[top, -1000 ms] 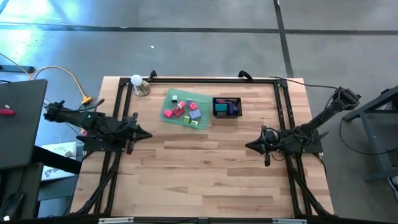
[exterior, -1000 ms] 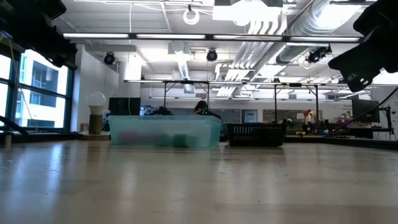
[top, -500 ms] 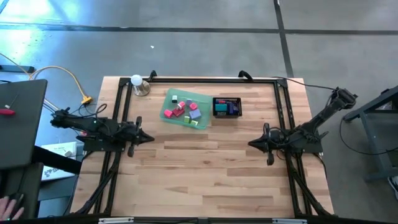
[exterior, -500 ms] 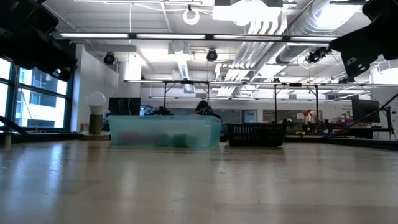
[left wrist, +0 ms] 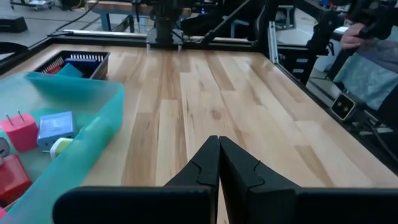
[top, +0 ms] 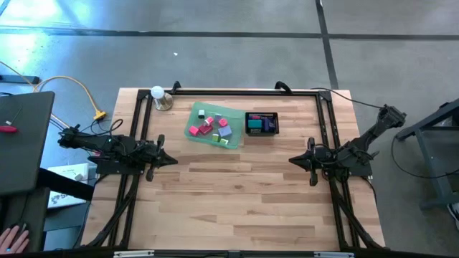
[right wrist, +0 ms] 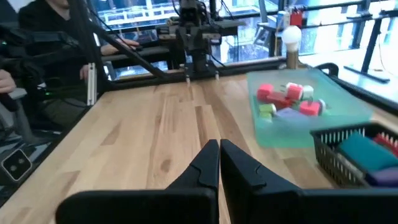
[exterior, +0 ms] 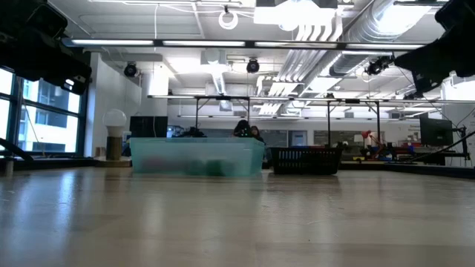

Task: Pick & Place Office items
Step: Return to Home Position

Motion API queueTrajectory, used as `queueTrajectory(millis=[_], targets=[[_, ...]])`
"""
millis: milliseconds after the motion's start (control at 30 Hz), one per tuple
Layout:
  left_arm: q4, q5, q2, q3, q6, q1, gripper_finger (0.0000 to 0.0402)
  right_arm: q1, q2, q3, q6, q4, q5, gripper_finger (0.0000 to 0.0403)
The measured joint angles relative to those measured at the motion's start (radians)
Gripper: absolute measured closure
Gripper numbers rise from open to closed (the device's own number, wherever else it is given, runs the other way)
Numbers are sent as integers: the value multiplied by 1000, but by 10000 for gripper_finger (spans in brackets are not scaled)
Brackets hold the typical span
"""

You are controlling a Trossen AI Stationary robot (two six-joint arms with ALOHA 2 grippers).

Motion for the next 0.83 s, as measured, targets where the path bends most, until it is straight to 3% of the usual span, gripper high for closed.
queueTrajectory(millis=[333,667,833], targets=[[3,-40,0,-1,-7,0,401,-5,-45,-71,64,15,-68,401],[7,-81,0,-6,-16,0,401,-6,-46,-72,92,10,-32,401],[7,-84,0,-6,-28,0,401,-6,-45,-72,-10,7,-31,401]])
